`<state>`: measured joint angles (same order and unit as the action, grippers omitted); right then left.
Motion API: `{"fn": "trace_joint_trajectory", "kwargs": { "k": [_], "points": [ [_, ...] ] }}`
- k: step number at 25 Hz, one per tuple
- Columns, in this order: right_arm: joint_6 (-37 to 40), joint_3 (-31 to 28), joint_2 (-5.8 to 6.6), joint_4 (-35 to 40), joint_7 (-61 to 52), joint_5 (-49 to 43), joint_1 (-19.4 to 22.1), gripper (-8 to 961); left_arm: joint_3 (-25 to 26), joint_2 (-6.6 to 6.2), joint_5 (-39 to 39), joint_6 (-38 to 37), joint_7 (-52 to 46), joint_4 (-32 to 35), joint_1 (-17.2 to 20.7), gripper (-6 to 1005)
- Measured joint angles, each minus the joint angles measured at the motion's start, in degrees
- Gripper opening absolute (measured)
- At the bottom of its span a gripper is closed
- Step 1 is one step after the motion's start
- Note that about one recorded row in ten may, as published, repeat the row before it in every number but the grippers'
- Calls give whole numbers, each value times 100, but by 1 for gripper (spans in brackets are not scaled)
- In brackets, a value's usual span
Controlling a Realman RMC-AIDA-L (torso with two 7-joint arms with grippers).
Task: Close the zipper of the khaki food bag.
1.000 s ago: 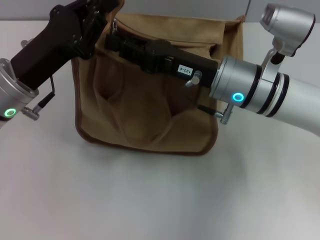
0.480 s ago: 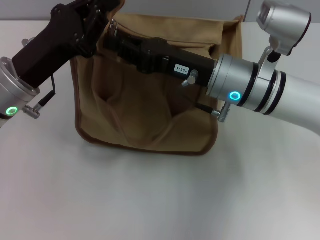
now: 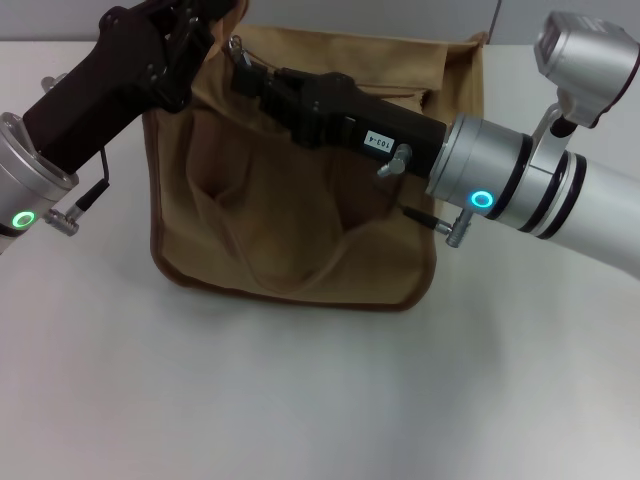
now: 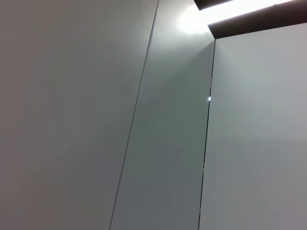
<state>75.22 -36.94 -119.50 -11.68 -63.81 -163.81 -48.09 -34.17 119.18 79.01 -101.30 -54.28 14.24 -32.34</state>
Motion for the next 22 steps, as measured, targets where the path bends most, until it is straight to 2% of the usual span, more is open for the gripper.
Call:
{"fn": "trace_joint_trajectory", "kwargs": {
  "k": [4, 8, 16, 22],
  "points": [
    [-3, -26, 0, -1, 9, 0, 32, -1, 17, 0, 0, 16, 6, 0, 23, 33],
    [37, -86, 12, 15, 9, 0, 89, -1, 34, -8, -69, 55, 6, 22, 111, 33],
    [66, -98, 41, 37, 8, -1, 176, -1, 42, -54, -776, 279, 3, 162, 667, 33],
    [70, -105, 41, 56, 9, -1, 195, -1, 219, -64, -850, 303, 5, 282, 878, 32]
  ]
}}
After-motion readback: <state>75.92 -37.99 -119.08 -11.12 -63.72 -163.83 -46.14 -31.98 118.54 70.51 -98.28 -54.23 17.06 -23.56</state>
